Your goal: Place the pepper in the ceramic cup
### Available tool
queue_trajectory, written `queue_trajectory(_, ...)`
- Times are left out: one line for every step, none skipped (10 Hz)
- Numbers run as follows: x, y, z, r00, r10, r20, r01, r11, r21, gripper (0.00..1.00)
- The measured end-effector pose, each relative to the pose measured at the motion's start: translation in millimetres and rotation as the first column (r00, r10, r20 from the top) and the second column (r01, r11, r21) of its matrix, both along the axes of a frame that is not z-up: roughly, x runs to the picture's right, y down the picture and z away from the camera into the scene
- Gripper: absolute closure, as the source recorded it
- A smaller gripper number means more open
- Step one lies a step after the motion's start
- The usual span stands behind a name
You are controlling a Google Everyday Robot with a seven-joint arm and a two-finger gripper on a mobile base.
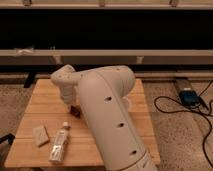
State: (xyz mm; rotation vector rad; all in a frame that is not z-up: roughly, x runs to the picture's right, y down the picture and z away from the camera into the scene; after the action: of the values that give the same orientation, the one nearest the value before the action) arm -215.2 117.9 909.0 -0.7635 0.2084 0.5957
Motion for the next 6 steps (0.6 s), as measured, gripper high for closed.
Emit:
queue_trajectory(3.8, -2.6, -3.2, 1.0, -0.001, -0.003, 0.001, 1.0, 0.008, 1.0)
queue_trajectory(1.8, -9.1, -12.0, 1.0, 0.017, 0.014, -0.018, 0.9996, 0.023, 1.0)
queue_trajectory(0.2, -14.7, -21.5, 0.999, 0.033, 0.031, -0.034, 0.9988, 0.036, 1.0)
queue_trajectory(0.6, -26.5, -37.0, 0.997, 0.057, 0.054, -0.06, 0.9964, 0.06, 1.0)
queue_trajectory(3.0, -39.5, -53.4, 0.994, 0.081, 0.076, -0.087, 0.9927, 0.084, 1.0)
queue_trajectory(3.9, -53.2, -72.8, 0.989, 0.108, 0.103, -0.12, 0.9868, 0.109, 1.0)
